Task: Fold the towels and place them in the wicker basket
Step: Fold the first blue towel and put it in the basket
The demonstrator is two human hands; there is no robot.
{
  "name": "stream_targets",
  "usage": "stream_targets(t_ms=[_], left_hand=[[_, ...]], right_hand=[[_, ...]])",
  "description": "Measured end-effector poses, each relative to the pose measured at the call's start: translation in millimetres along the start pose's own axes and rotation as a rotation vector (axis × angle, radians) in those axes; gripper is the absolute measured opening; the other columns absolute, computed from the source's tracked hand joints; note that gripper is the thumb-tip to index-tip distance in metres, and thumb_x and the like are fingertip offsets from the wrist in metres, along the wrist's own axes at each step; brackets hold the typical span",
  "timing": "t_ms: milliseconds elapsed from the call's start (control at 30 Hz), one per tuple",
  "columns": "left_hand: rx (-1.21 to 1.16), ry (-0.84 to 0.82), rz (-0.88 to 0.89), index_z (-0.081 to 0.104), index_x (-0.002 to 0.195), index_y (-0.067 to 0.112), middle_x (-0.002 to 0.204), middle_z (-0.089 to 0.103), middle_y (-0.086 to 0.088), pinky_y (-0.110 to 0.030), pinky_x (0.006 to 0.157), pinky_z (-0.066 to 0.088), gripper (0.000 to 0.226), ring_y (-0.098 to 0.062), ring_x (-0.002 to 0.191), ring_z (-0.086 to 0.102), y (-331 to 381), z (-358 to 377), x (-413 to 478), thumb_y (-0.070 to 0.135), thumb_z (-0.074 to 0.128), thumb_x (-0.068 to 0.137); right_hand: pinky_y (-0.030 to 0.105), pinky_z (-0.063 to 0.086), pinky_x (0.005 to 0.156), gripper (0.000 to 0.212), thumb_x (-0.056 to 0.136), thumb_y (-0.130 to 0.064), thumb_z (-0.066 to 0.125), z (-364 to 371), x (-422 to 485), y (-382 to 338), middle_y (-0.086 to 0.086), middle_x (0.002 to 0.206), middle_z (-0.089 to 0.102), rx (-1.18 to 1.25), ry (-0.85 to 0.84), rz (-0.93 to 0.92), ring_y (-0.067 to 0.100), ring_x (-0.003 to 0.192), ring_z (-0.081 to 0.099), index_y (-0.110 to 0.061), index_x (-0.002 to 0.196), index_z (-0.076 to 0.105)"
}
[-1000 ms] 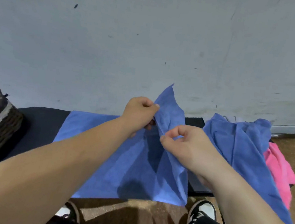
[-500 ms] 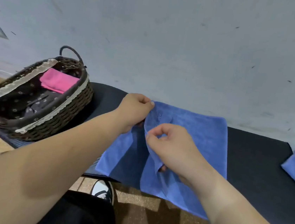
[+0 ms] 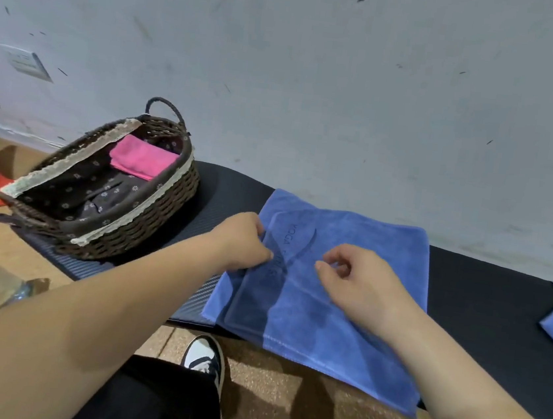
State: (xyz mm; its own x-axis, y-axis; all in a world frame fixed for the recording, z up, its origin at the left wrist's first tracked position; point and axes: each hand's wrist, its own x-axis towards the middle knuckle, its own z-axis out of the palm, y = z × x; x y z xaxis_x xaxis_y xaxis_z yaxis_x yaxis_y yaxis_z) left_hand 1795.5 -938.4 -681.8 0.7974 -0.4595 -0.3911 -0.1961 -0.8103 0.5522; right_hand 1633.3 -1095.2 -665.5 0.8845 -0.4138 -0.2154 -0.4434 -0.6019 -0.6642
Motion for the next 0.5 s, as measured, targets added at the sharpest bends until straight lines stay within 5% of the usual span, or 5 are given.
stream_targets(t_ms=[67, 133, 233, 400, 500], left_hand=[[-0.027, 0.008, -0.002, 0.052, 0.088, 0.016, 0.075, 0.052, -0.010, -0.034, 0.056, 0.044, 0.022, -0.020, 0.060, 0.051, -3.2, 3.8, -6.1, 0.016, 0.074, 0.081], [-0.031, 0.068, -0.010, 0.058, 0.084, 0.006, 0.073, 0.057, -0.012, -0.037, 0.058, 0.050, 0.019, -0.022, 0.062, 0.055, -7.1, 10.0, -10.7, 0.015, 0.075, 0.082], [-0.064, 0.139, -0.018, 0.067, 0.095, 0.002, 0.081, 0.069, -0.011, -0.044, 0.072, 0.060, 0.024, -0.024, 0.071, 0.065, -12.0, 21.1, -13.6, 0.020, 0.078, 0.083], [-0.053, 0.002, -0.018, 0.062, 0.080, 0.014, 0.070, 0.073, -0.016, -0.032, 0.046, 0.057, 0.022, -0.022, 0.053, 0.067, -0.5, 35.6, -24.9, 0.028, 0.076, 0.088], [-0.038, -0.072, 0.001, 0.060, 0.074, 0.014, 0.065, 0.069, -0.016, -0.029, 0.047, 0.057, 0.027, -0.023, 0.053, 0.067, 9.1, 41.0, -31.7, 0.029, 0.080, 0.086]], right_hand=[[0.039, 0.050, 0.099, 0.048, 0.095, -0.053, 0.058, -5.6, -4.0, 23.4, -0.003, 0.126, 0.060, -0.311, -0.011, -0.019, 0.019, 0.124, 0.055, -0.025, 0.134, 0.056], [0.041, 0.029, 0.121, 0.076, 0.095, -0.060, 0.054, -7.7, -12.3, 46.2, 0.004, 0.163, 0.026, -0.408, -0.156, 0.001, 0.025, 0.154, 0.018, -0.025, 0.158, 0.028], [0.039, 0.000, 0.128, 0.093, 0.095, -0.070, 0.043, -3.1, -27.1, 76.6, 0.001, 0.167, -0.026, -0.513, -0.330, 0.001, 0.022, 0.154, -0.025, -0.033, 0.162, -0.011], [0.041, -0.004, 0.127, 0.088, 0.101, -0.060, 0.041, -21.4, -37.9, 96.0, 0.003, 0.165, -0.033, -0.566, -0.360, 0.090, 0.024, 0.153, -0.028, -0.033, 0.160, -0.018], [0.042, 0.002, 0.128, 0.089, 0.098, -0.058, 0.049, -28.4, -38.8, 97.4, 0.005, 0.168, -0.023, -0.533, -0.337, 0.125, 0.025, 0.155, -0.021, -0.032, 0.162, -0.007]])
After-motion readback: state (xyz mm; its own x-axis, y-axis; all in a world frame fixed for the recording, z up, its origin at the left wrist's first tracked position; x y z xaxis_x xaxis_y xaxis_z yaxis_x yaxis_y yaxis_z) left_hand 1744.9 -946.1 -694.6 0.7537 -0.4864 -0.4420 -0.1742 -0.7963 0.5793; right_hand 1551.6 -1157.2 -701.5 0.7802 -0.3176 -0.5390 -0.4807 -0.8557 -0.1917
